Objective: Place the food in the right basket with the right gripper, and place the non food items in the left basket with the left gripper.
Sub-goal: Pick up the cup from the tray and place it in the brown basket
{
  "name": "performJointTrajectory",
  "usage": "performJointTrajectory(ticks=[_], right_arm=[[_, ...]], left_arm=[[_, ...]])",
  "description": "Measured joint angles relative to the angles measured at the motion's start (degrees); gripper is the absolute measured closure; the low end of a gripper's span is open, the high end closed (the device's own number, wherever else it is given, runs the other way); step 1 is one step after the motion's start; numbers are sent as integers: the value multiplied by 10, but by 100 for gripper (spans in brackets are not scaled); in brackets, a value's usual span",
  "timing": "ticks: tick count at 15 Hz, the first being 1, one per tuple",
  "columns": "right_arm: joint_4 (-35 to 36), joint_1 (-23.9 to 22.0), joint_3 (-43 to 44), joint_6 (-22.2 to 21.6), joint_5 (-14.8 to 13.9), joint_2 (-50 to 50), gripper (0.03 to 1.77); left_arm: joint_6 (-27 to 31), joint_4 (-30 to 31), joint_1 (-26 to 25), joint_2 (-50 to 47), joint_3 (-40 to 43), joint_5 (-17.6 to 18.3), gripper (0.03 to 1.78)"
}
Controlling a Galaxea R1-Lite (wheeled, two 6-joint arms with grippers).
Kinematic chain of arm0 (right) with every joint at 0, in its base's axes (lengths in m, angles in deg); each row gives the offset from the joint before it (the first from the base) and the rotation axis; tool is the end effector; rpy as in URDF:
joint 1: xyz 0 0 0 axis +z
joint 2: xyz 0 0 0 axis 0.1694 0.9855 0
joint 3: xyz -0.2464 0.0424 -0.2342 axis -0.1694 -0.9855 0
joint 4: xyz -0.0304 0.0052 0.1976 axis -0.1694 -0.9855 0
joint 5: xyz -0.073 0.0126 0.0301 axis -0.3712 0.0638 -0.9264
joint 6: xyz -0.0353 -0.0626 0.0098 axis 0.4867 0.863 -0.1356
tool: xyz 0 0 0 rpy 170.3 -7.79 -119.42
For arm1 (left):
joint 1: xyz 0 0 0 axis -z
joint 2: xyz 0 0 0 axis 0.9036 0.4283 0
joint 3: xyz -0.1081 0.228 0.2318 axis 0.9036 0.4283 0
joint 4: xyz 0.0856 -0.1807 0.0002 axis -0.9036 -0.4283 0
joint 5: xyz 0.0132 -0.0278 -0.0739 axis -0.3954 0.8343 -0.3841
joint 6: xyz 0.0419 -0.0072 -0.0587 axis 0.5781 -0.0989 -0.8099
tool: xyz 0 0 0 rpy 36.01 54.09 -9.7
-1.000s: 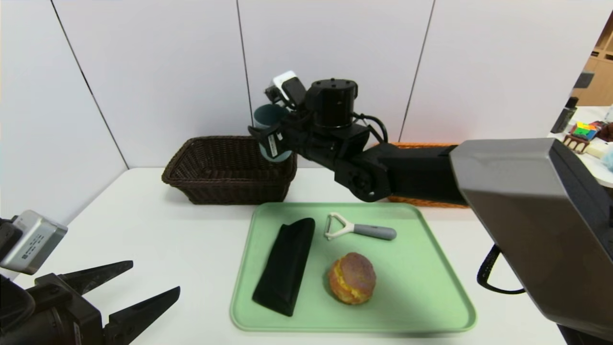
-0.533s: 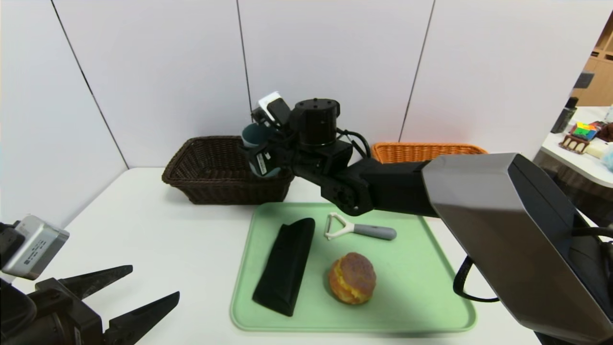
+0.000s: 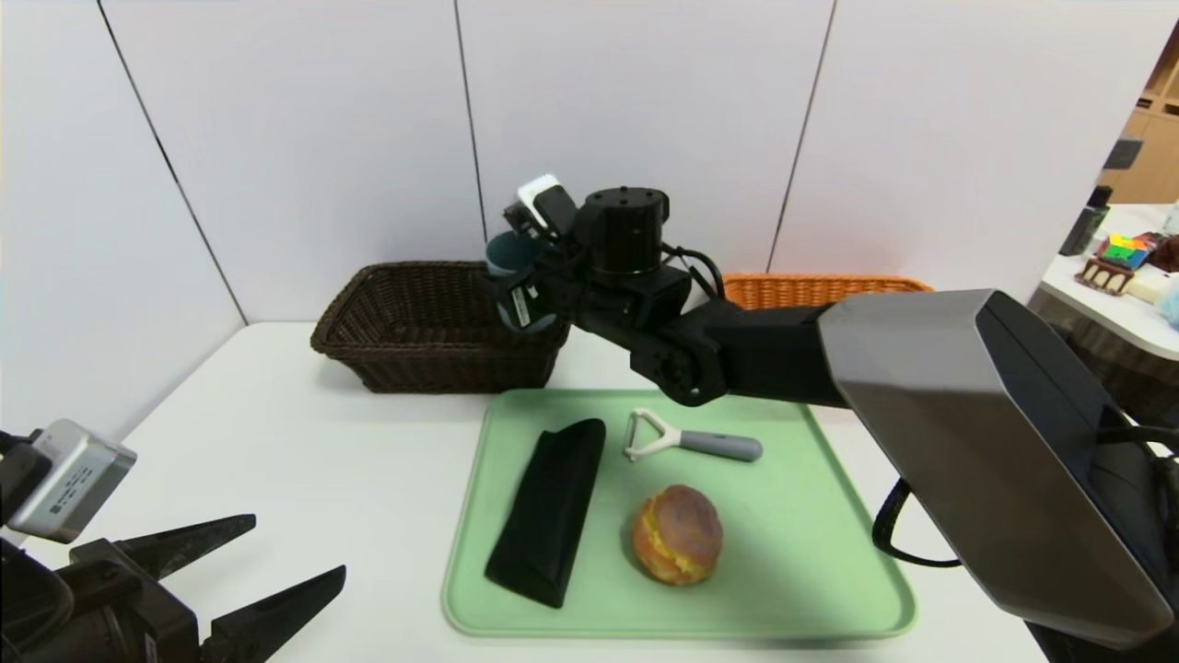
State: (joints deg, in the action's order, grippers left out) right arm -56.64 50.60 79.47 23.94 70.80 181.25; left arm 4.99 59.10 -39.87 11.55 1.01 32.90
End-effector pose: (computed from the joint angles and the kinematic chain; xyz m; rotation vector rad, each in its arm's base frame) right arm 0.4578 0.3990 0.2171 -0.2173 -0.0747 0.7439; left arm 0.1219 -0.0622 0.1801 -0.0710 0.3967 -0.4733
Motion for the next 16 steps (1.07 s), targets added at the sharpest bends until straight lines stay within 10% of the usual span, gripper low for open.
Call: performJointTrajectory(ticks=[16], right_arm=[[3,-4,-1,7,-6,7,52]], left_arm=[[0,0,-1,1,1,0,12]])
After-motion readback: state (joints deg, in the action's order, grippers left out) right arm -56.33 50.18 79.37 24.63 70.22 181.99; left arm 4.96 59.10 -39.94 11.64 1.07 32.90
